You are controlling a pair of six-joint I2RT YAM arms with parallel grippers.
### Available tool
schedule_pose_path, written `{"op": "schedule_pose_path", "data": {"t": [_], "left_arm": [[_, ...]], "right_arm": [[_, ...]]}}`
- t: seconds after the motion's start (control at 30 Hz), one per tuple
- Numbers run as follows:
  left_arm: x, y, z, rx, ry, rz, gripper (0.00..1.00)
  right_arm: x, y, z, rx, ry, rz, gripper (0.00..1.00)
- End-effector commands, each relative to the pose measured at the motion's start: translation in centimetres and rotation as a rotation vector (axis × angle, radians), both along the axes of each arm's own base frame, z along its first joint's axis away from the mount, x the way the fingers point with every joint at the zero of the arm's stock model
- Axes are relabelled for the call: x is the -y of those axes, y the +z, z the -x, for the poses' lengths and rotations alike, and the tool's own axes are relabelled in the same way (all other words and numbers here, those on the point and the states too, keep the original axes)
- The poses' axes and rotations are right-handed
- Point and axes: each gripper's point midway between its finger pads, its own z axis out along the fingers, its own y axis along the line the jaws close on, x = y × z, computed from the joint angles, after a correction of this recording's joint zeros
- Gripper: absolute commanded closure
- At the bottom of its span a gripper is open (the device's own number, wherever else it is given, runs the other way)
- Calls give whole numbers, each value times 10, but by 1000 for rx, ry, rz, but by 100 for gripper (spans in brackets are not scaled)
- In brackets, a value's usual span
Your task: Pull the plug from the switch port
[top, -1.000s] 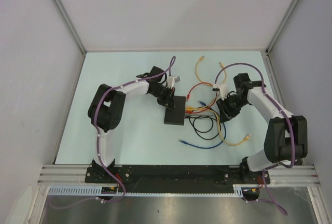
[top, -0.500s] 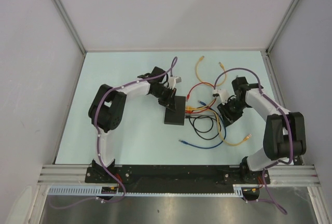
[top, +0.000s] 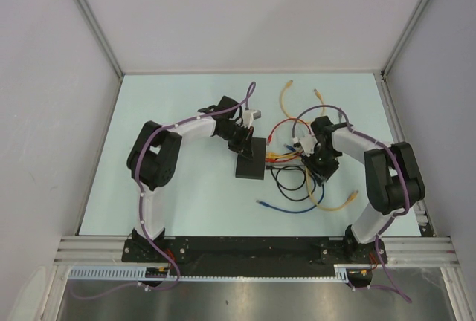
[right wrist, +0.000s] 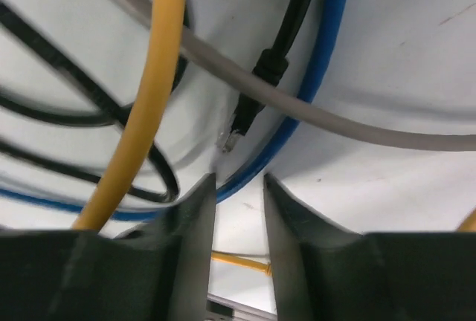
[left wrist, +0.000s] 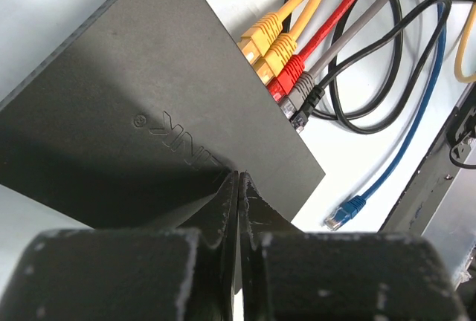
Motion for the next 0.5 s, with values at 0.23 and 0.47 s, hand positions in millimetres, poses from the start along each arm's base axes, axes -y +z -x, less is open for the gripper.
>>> {"op": "schedule_pose_path", "data": {"t": [0.23,0.47], "left_arm": [[-10,-20,8,0,-17,-92,98],[-4,-23,5,-19,-16,-82,98]], "right_arm": [[78,0,20,-55,-48,290,100],[158,25,18,-25,-109,466,100]]}}
